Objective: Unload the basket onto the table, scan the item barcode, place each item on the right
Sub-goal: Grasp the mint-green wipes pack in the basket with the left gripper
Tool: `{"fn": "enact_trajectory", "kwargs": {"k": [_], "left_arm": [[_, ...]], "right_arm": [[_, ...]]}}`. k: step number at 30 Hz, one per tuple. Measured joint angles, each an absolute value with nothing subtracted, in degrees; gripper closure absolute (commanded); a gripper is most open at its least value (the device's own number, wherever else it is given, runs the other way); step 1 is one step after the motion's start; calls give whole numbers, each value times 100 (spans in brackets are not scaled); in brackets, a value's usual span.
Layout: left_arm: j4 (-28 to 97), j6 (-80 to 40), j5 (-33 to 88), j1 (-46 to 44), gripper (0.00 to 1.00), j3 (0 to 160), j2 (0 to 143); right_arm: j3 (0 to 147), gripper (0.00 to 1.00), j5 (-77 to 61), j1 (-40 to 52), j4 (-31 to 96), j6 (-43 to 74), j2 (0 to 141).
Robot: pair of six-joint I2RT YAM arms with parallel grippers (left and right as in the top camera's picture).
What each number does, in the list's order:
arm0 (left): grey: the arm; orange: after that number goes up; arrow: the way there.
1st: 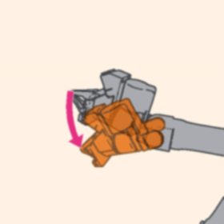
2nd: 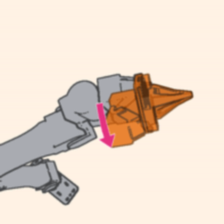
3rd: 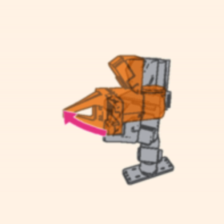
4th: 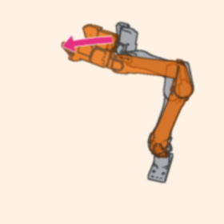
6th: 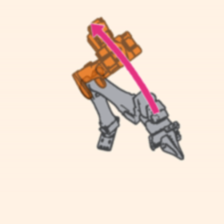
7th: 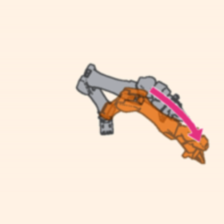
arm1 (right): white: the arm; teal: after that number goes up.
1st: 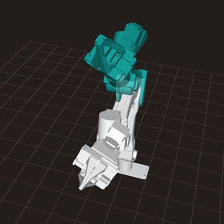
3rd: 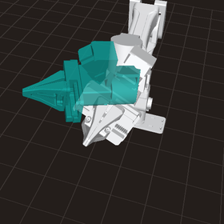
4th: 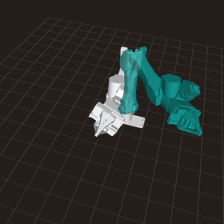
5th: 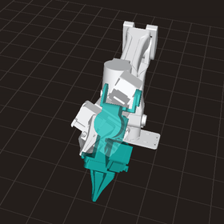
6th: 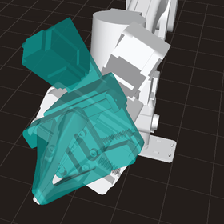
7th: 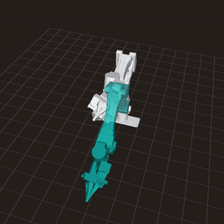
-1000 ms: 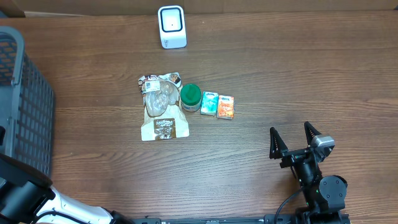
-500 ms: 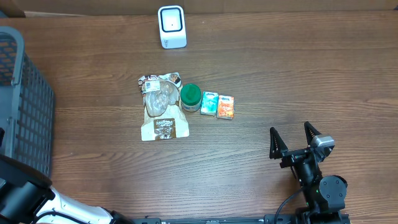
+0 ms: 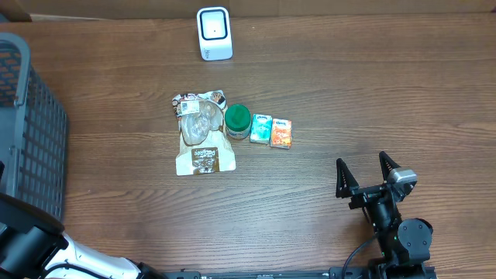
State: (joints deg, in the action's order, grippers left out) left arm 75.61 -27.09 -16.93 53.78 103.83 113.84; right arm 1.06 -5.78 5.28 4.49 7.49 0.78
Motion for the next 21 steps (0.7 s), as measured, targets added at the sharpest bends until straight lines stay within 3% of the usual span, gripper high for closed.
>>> {"fn": "enact_trajectory", "kwargs": {"k": [21], "left_arm": [[5966,-2335,-1804,5599,22,9279,11386]], "right_arm": [[106,0,-578,528,454,751,78]]}}
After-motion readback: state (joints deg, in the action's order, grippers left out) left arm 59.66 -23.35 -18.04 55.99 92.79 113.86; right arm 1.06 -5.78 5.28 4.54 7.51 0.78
